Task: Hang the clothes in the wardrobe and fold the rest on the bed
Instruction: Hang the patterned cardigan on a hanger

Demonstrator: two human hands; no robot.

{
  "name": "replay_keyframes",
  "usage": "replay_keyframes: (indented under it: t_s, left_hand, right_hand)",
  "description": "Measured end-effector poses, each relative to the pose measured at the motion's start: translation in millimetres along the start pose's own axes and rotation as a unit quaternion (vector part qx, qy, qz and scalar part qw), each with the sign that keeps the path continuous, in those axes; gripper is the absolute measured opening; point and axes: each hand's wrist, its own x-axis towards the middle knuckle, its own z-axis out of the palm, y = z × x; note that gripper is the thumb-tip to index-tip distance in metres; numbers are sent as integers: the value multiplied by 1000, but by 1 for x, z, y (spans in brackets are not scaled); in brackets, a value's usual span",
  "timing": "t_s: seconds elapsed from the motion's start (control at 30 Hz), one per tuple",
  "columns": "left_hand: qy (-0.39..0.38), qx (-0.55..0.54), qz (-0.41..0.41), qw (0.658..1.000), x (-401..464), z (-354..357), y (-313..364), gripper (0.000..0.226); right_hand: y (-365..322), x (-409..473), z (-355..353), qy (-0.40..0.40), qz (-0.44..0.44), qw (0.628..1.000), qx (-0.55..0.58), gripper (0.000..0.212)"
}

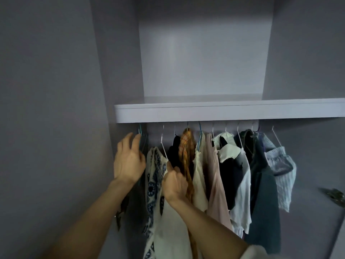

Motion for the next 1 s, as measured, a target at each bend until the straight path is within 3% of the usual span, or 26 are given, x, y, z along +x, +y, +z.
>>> replay_keyframes:
  t_s: [0.2, 0.37, 0.73, 0.87, 1.0]
  left_hand:
    - [49, 131, 65, 988, 45, 26, 4, 75]
    - [29, 183, 90, 979, 77, 43, -8, 90]
    - [20, 193, 112, 975, 77, 46, -21, 102]
    - [-18, 194, 102, 976, 70, 37, -20, 97]
    - [-63, 160, 57, 983, 48, 26, -14, 86]
  right_hand:
    - [2, 53, 27, 43, -19, 999, 21, 54]
    - [6, 93, 45, 70, -38, 997, -10, 49]
    - [12, 110, 87, 8, -23, 996, -88, 49]
    - [12, 100, 75, -59, -68, 991, -100, 62]
    - [18, 82, 53, -84, -93, 986, -107, 58]
